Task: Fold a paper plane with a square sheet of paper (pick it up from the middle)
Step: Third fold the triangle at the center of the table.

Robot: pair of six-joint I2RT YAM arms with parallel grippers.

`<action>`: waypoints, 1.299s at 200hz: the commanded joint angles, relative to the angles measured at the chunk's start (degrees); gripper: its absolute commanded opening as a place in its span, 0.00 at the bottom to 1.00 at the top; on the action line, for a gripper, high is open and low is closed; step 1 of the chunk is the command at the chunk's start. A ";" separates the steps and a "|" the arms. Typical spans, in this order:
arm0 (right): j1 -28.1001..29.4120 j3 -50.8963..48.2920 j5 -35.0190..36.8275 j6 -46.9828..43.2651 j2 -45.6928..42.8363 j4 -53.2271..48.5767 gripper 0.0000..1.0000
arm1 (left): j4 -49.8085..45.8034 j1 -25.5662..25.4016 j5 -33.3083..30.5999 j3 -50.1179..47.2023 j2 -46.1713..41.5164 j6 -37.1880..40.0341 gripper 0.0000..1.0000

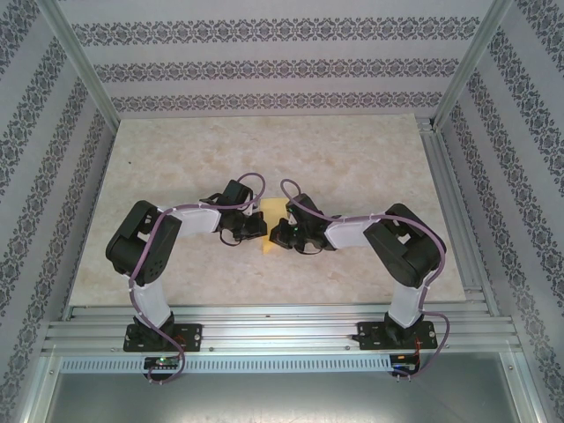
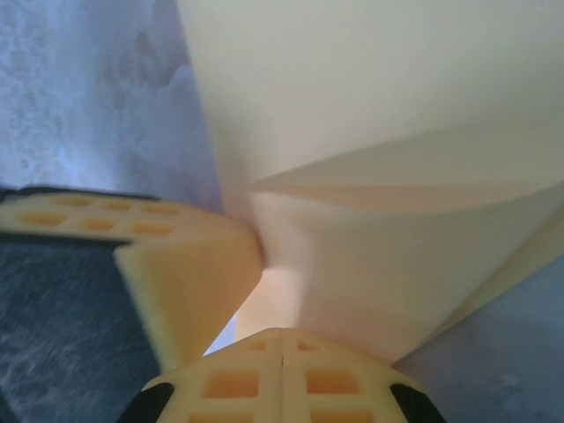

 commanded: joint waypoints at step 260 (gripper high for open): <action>4.19 0.45 -1.69 -3.14 0.62 -1.17 0.00 | 0.21 -0.65 -5.68 -3.08 1.61 -1.32 0.04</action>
